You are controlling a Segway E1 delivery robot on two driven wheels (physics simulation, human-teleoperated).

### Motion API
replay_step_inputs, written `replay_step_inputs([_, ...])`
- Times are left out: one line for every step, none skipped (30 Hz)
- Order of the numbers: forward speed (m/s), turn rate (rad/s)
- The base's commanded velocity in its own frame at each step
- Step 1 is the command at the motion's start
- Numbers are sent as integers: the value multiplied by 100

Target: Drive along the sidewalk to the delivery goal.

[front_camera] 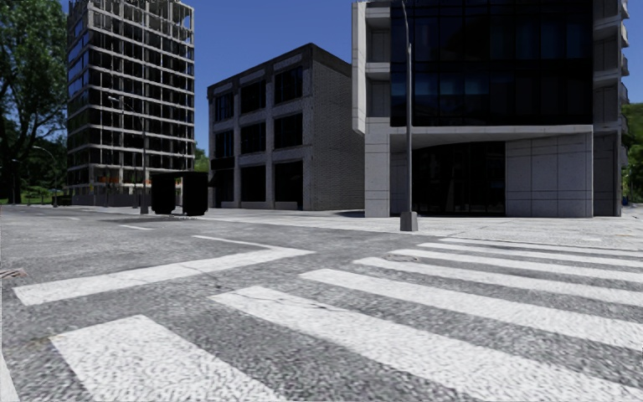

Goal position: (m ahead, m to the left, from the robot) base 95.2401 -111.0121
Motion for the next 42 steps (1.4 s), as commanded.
replay_step_inputs([135,-49])
replay_step_inputs([135,-49])
replay_step_inputs([135,-49])
replay_step_inputs([135,-49])
replay_step_inputs([135,-49])
replay_step_inputs([135,-49])
replay_step_inputs([135,-49])
replay_step_inputs([135,-49])
replay_step_inputs([135,-49])
replay_step_inputs([135,-49])
replay_step_inputs([135,-49])
replay_step_inputs([135,-49])
replay_step_inputs([135,-49])
replay_step_inputs([135,-49])
replay_step_inputs([135,-49])
replay_step_inputs([135,-49])
replay_step_inputs([135,-49])
replay_step_inputs([135,-49])
replay_step_inputs([135,-49])
replay_step_inputs([135,-49])
replay_step_inputs([135,-49])
replay_step_inputs([135,-49])
replay_step_inputs([135,-49])
replay_step_inputs([135,-49])
replay_step_inputs([135,-49])
replay_step_inputs([135,-49])
replay_step_inputs([135,-49])
replay_step_inputs([135,-49])
replay_step_inputs([135,-49])
replay_step_inputs([135,-49])
replay_step_inputs([135,-49])
replay_step_inputs([135,-49])
replay_step_inputs([135,-49])
replay_step_inputs([135,-49])
replay_step_inputs([135,-49])
replay_step_inputs([135,-49])
replay_step_inputs([135,-49])
replay_step_inputs([135,-49])
replay_step_inputs([136,-44])
replay_step_inputs([136,-44])
replay_step_inputs([142,-25])
replay_step_inputs([158,0])
